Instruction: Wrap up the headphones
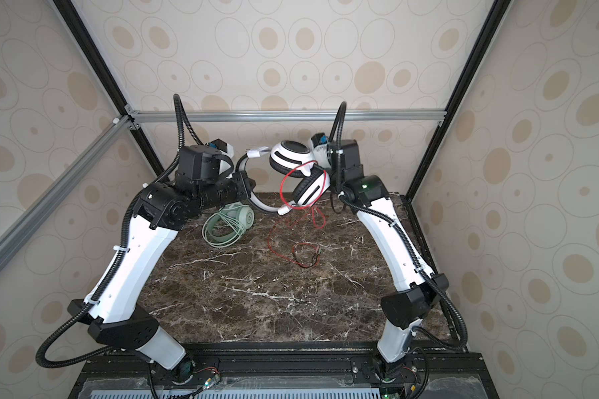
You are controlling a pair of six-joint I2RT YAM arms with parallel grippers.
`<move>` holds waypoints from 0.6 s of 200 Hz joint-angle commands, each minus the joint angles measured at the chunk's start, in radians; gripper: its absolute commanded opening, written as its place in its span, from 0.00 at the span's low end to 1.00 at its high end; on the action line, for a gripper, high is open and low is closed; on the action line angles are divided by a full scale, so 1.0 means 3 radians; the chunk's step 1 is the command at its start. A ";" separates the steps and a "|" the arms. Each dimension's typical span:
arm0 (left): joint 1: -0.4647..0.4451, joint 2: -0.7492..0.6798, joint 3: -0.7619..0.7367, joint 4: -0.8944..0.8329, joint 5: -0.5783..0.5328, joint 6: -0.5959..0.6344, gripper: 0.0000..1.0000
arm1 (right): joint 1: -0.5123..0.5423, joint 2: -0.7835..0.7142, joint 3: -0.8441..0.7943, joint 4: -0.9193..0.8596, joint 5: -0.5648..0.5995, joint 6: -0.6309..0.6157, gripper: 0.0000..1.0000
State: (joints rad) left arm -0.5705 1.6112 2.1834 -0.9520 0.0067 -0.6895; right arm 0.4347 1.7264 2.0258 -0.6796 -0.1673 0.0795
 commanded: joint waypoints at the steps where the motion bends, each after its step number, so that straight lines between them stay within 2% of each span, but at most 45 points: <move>1: 0.0071 -0.0063 0.0237 0.0277 0.0090 -0.0141 0.00 | -0.0024 -0.0653 -0.0762 -0.0266 0.0506 -0.0101 0.00; 14: 0.0098 0.0004 0.0300 0.0234 0.0157 -0.0139 0.00 | -0.0103 -0.0891 -0.0978 -0.0197 0.0737 -0.0138 0.00; 34: 0.0124 0.0067 0.0300 0.0230 0.0215 -0.0131 0.00 | -0.0152 -0.0860 -0.0745 -0.0322 0.0888 -0.0144 0.00; 63: 0.0164 0.0145 0.0302 0.0191 0.0253 -0.0143 0.00 | -0.0151 -0.0808 -0.0540 -0.0206 0.1023 -0.0110 0.00; 85: 0.0170 0.0120 0.0193 0.0233 0.0301 -0.0131 0.00 | -0.0152 -0.0644 -0.0247 -0.0246 0.1302 -0.0191 0.00; 120: 0.0169 0.0048 -0.0187 0.0415 0.0551 -0.0120 0.00 | -0.0094 -0.0422 0.0291 -0.0348 0.1266 -0.0280 0.00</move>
State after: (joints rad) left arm -0.5247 1.6608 2.1609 -0.9283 0.0883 -0.6930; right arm 0.3882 1.5570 2.0392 -0.7593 0.1802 0.0307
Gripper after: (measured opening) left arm 0.072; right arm 0.048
